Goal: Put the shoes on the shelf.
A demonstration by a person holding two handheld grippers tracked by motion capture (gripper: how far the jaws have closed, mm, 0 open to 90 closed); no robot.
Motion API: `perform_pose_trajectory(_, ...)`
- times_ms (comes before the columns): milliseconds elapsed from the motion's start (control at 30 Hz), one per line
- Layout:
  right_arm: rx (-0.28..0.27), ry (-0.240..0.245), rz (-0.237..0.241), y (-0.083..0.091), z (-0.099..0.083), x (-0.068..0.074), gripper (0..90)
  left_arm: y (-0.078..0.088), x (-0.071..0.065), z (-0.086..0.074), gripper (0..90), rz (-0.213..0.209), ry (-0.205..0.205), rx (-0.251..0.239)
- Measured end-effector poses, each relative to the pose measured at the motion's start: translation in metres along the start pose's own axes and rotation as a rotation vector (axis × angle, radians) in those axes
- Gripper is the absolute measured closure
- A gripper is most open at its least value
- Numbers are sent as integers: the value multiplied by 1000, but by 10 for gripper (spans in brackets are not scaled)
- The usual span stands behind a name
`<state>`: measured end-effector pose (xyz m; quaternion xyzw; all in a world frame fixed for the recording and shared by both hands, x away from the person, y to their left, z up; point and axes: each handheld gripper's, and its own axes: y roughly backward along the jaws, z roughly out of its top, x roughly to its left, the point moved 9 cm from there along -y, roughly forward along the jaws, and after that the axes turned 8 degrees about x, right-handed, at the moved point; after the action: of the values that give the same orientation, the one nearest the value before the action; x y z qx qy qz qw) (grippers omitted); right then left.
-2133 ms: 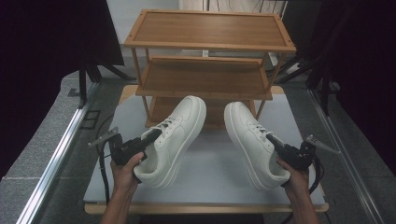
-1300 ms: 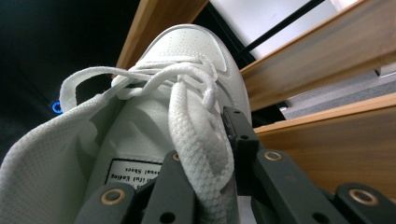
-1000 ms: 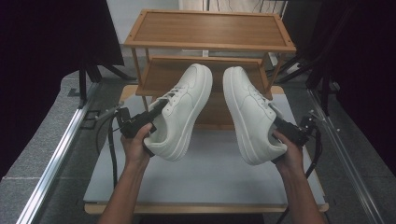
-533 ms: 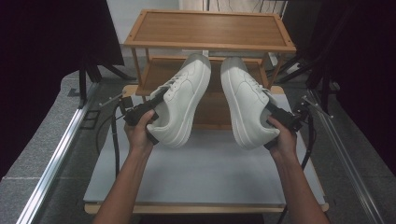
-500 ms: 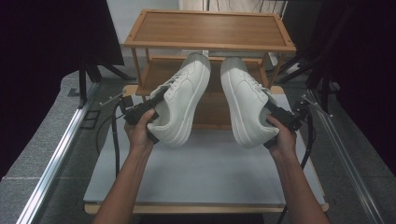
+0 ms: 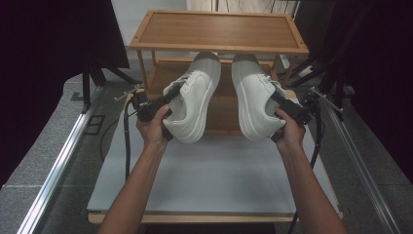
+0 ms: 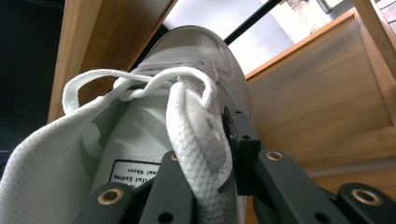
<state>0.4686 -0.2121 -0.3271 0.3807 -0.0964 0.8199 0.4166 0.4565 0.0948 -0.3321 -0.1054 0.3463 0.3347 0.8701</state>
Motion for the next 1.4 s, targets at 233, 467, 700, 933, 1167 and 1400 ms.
perform_pose_trajectory(233, -17, -7, -27, -7, 8, 2, 819, -10, -6, 9, 814, 28, -11, -28)
perform_pose_trajectory(467, -19, -4, -49, -19, 14, 4, 818, -22, -3, 16, 814, 57, -2, -37)
perform_pose_trajectory(700, -24, -15, -101, -32, 19, 2, 817, -33, 5, 21, 814, 117, -3, -30)
perform_pose_trajectory(933, -5, 27, -136, -45, 15, 4, 807, -41, 12, 24, 812, 178, 14, -31)
perform_pose_trajectory(1167, -9, 54, -183, -57, 15, 5, 798, -51, 15, 20, 806, 237, 26, -42)
perform_pose_trajectory(1400, -10, 72, -199, -63, 16, 4, 756, -61, 15, 18, 783, 263, 5, -26)
